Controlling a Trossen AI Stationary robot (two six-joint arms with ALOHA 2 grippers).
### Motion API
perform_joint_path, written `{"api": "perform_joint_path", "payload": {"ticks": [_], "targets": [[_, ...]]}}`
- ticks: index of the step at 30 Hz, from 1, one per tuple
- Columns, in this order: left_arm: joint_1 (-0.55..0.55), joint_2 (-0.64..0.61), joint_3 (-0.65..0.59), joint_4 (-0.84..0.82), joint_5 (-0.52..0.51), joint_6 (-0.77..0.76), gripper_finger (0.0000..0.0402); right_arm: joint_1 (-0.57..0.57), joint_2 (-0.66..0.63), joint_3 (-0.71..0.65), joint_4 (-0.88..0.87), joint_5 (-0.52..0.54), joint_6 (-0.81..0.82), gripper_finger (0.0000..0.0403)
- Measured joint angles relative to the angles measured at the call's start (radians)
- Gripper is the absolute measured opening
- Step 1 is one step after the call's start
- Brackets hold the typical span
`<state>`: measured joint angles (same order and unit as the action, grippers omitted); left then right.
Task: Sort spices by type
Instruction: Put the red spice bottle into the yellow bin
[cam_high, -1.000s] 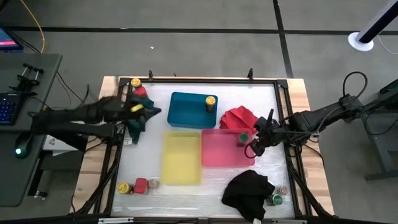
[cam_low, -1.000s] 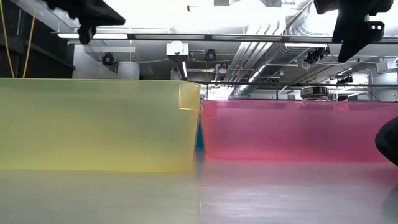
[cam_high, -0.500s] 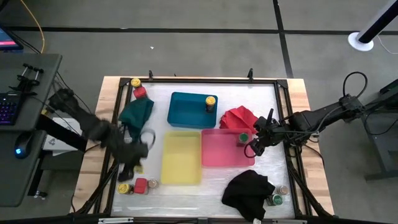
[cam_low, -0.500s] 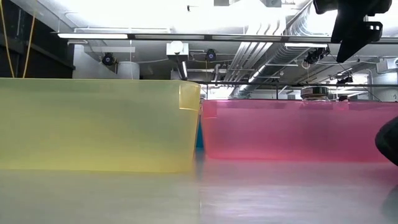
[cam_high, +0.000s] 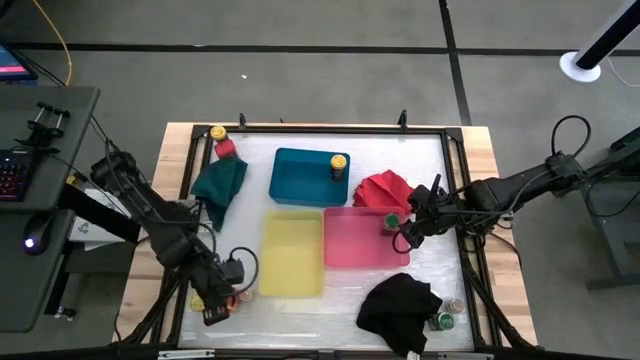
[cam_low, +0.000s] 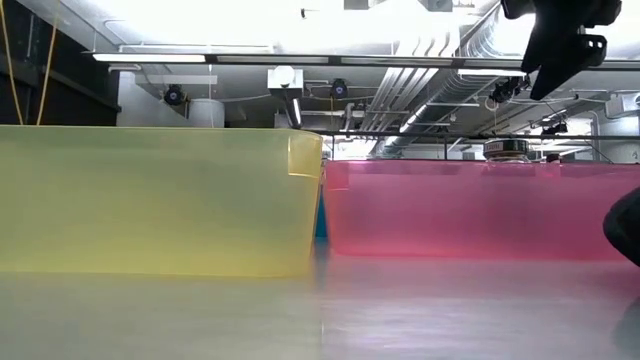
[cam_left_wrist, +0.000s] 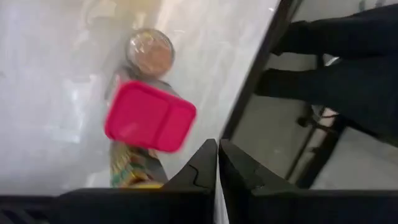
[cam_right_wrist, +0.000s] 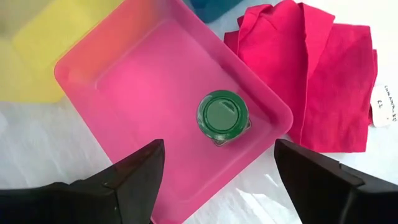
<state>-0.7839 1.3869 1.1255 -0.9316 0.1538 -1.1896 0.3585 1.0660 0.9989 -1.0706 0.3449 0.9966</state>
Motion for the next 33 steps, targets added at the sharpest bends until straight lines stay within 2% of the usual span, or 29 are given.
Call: {"api": "perform_joint_path", "payload": {"ticks": [3,10,20,26,33], "targets": [[-0.010,0.048,0.000,-0.013,-0.047,0.058,0.0001,0.000,0.000,0.000,0.000,0.004,-0.010,0.0299],[-0.065,0.143,0.000,-0.047,-0.060,0.170,0.0000,0.000,0.000,0.000,0.000,0.005,-0.010,0.0299],[-0.082,0.184,0.004,-0.073,-0.128,0.200,0.0000,0.000,0.001,0.000,0.000,0.005,-0.010,0.0299],[-0.040,0.180,0.003,-0.233,-0.199,0.212,0.0000,0.000,0.001,0.000,0.000,0.022,-0.005,0.0299],[0.060,0.153,-0.003,-0.337,-0.321,0.340,0.0000,0.000,0.001,0.000,0.000,0.027,-0.003,0.0299]]}}
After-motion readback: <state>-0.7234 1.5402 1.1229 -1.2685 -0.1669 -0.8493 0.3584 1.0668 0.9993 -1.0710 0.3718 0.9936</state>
